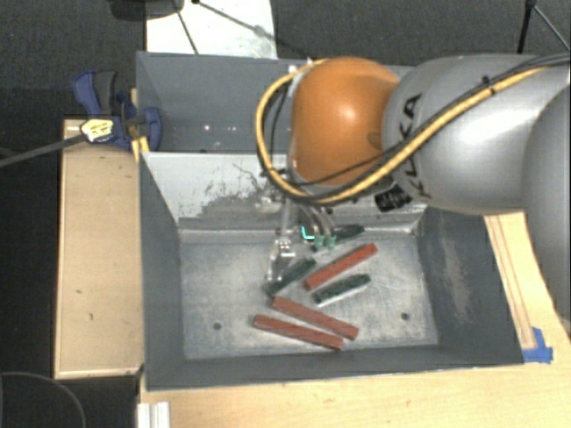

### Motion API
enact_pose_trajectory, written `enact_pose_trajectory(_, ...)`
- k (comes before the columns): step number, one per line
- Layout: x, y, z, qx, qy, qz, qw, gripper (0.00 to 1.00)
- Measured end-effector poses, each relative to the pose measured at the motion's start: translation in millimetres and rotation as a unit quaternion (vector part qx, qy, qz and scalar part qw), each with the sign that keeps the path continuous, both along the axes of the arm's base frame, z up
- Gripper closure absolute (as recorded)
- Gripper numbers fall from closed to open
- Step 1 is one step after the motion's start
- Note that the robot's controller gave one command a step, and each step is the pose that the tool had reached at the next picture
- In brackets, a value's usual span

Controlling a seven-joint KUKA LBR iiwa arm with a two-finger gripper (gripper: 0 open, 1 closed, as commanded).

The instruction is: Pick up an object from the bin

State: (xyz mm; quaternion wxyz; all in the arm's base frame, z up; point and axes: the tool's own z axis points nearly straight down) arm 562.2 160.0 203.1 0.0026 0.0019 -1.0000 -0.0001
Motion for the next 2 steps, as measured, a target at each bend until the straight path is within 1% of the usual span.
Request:
enact_pose_trajectory(1, 1.9, -1, 5, 0.001, -0.0041, -0.002, 1.0, 0.0)
enact_pose_trajectory(2, -42.0, -59, -122, 0.005, -0.0154, 0.015, 0.9998, 1.0)
